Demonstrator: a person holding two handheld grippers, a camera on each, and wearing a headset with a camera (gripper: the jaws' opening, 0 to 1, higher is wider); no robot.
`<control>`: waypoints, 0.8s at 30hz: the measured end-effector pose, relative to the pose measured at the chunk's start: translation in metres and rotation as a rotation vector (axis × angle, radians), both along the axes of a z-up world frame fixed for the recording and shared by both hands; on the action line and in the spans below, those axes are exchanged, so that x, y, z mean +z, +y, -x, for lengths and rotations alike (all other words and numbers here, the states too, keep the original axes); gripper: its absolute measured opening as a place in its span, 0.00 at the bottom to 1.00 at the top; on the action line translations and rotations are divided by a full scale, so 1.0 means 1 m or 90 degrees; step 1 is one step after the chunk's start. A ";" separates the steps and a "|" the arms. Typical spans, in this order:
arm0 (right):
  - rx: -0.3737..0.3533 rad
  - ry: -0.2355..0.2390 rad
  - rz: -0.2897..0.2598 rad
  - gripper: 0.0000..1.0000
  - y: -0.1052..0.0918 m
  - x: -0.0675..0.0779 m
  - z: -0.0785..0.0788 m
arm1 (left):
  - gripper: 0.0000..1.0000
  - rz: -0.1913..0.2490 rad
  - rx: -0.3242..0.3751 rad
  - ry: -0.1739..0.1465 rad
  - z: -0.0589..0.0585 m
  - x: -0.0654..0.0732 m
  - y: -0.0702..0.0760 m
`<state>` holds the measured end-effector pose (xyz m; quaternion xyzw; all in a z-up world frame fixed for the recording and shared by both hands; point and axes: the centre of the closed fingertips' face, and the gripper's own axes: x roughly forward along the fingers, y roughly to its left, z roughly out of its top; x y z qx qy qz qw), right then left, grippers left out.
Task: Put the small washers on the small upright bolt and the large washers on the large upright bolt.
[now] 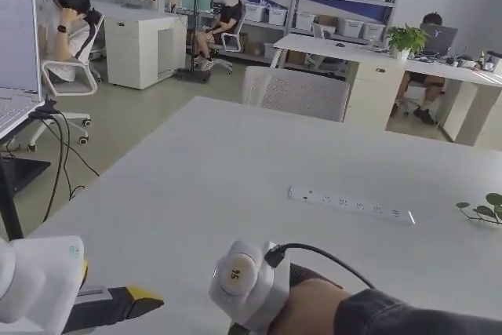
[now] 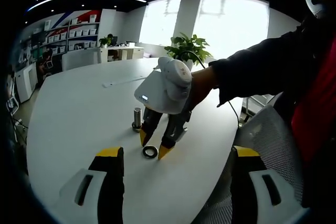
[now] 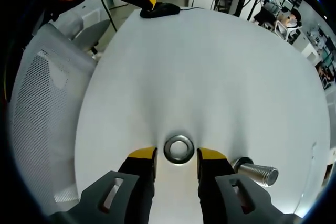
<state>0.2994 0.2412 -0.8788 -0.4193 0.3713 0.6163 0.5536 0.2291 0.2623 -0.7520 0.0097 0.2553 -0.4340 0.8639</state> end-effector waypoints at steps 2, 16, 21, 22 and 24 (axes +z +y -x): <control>0.001 -0.001 -0.001 0.30 0.000 0.000 0.000 | 0.84 0.000 -0.001 0.000 0.000 0.000 0.000; -0.006 0.000 -0.007 0.24 0.000 0.001 -0.003 | 0.83 0.003 -0.002 0.002 -0.001 0.000 -0.001; -0.002 -0.002 -0.002 0.24 -0.002 0.001 -0.002 | 0.83 0.002 -0.003 0.003 0.000 0.000 -0.001; -0.002 0.001 -0.001 0.24 -0.002 0.001 -0.001 | 0.83 0.002 -0.002 0.002 -0.001 0.000 -0.001; -0.001 -0.001 0.002 0.23 -0.003 0.001 -0.001 | 0.83 0.001 -0.004 0.002 -0.001 0.000 -0.002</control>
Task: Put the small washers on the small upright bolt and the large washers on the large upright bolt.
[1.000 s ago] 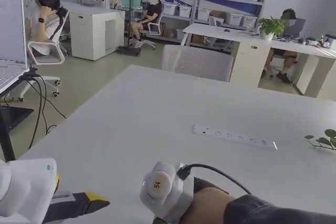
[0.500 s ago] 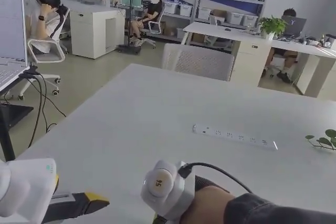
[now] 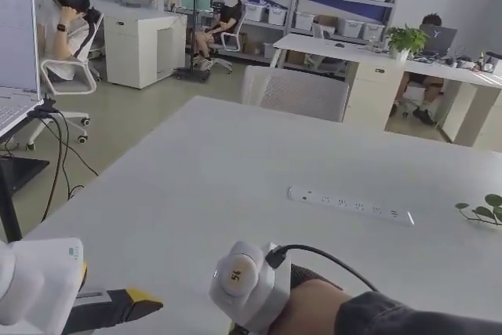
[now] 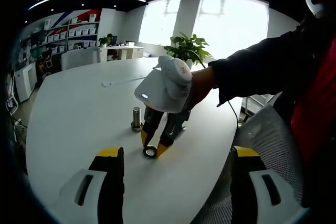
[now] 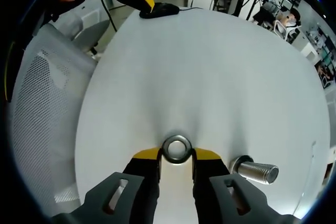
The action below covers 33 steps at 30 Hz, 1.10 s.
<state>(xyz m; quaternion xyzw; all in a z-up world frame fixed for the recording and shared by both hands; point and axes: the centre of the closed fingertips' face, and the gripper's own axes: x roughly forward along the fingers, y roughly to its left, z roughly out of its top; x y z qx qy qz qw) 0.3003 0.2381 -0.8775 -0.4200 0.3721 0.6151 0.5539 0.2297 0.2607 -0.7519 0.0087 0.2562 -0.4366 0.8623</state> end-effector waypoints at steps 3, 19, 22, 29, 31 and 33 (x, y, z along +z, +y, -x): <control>0.005 -0.002 0.007 0.23 -0.003 0.000 0.001 | 0.83 0.001 0.000 -0.001 0.000 0.000 -0.001; 0.000 -0.010 0.010 0.23 -0.016 0.014 0.005 | 0.83 -0.001 -0.012 -0.007 -0.001 0.003 -0.005; 0.000 -0.013 0.010 0.23 -0.018 0.016 0.006 | 0.83 -0.002 -0.015 -0.009 -0.001 0.004 -0.006; -0.002 -0.017 0.008 0.23 -0.023 0.022 0.008 | 0.83 -0.004 -0.019 -0.010 0.000 0.005 -0.008; -0.002 -0.018 0.008 0.23 -0.024 0.023 0.008 | 0.83 -0.006 -0.021 -0.011 0.000 0.006 -0.009; -0.003 -0.018 0.009 0.23 -0.026 0.025 0.009 | 0.83 -0.005 -0.023 -0.011 0.000 0.007 -0.010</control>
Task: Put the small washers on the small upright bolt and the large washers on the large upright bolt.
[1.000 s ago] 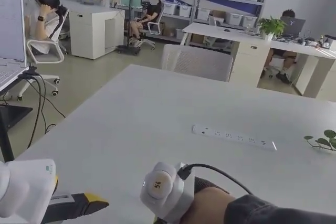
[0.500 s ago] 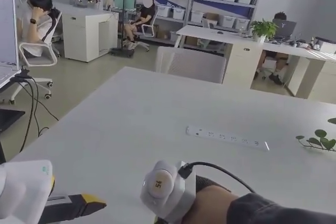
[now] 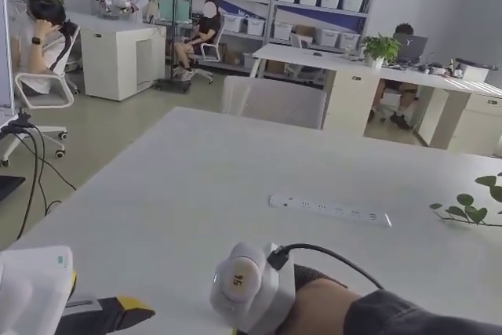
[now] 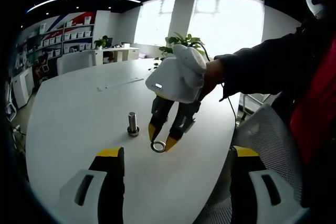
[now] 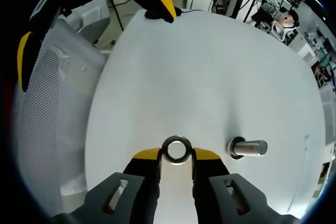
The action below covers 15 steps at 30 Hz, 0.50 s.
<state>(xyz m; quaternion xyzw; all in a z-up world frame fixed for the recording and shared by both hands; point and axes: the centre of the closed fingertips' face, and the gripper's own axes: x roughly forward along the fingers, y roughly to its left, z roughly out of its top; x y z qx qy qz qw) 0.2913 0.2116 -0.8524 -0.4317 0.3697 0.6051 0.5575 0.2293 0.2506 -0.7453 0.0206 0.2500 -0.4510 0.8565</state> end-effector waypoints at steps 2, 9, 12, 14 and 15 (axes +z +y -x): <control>0.001 -0.003 0.001 0.23 -0.003 0.002 0.001 | 0.83 -0.003 -0.001 -0.001 0.000 0.000 0.000; 0.002 -0.007 0.005 0.23 -0.011 0.009 0.001 | 0.83 -0.004 -0.004 -0.001 0.001 0.000 -0.002; 0.003 -0.010 0.007 0.23 -0.015 0.013 0.002 | 0.83 -0.005 -0.004 -0.002 0.001 0.001 -0.002; 0.003 -0.013 0.013 0.23 -0.019 0.015 0.001 | 0.83 -0.005 -0.004 -0.003 0.000 0.002 -0.002; 0.003 -0.016 0.013 0.23 -0.019 0.016 0.001 | 0.83 -0.005 -0.004 -0.003 0.000 0.002 -0.002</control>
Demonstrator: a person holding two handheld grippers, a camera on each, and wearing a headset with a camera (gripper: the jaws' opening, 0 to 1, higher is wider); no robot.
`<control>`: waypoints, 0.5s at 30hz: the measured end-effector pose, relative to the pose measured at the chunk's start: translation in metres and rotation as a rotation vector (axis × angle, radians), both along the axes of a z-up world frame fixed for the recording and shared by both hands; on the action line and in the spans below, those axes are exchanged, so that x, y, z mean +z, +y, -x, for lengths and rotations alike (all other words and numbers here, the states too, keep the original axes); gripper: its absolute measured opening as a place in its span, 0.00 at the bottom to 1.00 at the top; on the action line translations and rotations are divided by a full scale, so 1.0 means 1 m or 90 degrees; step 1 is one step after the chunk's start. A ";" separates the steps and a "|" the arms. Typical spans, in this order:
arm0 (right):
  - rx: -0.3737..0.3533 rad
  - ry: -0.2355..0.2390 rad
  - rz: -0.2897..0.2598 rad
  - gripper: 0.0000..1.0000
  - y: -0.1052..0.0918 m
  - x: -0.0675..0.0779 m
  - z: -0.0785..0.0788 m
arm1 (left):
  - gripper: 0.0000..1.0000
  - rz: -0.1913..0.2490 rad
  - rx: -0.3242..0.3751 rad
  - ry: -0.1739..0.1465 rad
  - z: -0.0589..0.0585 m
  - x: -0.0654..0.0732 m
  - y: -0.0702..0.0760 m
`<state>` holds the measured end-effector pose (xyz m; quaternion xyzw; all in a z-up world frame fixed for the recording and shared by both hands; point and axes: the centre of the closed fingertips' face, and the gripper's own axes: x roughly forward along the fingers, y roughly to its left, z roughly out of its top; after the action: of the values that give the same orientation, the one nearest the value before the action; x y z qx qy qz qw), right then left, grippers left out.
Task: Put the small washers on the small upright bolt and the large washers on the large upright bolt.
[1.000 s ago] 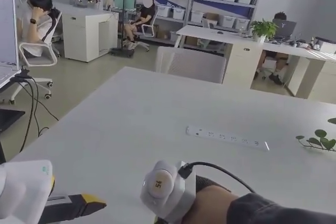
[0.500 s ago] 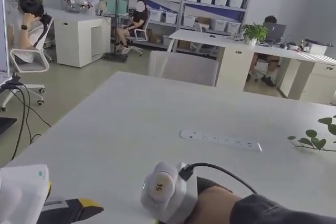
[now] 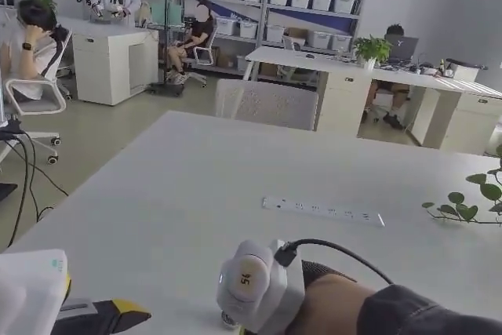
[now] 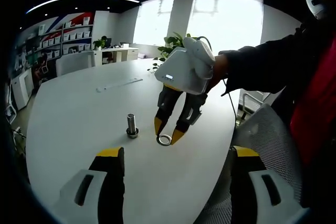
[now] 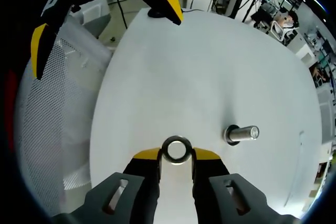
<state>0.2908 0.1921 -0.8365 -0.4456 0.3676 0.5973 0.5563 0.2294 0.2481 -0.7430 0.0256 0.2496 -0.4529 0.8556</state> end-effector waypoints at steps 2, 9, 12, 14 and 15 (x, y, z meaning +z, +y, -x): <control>-0.004 0.000 0.000 0.23 -0.003 0.003 -0.001 | 0.83 -0.002 -0.002 0.000 0.000 0.000 -0.001; -0.010 -0.006 0.000 0.23 -0.013 0.012 -0.002 | 0.83 -0.003 -0.007 0.000 -0.001 0.000 -0.004; -0.010 -0.009 0.003 0.23 -0.017 0.016 -0.002 | 0.83 -0.003 -0.012 0.000 -0.001 0.000 -0.006; -0.010 -0.012 0.003 0.23 -0.020 0.020 -0.002 | 0.83 -0.003 -0.015 0.000 -0.002 0.000 -0.007; -0.010 -0.012 0.004 0.23 -0.022 0.021 -0.002 | 0.83 -0.003 -0.015 0.001 -0.002 0.000 -0.007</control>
<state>0.2924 0.1702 -0.8152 -0.4499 0.3675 0.5874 0.5635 0.2310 0.2407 -0.7428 0.0303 0.2506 -0.4625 0.8499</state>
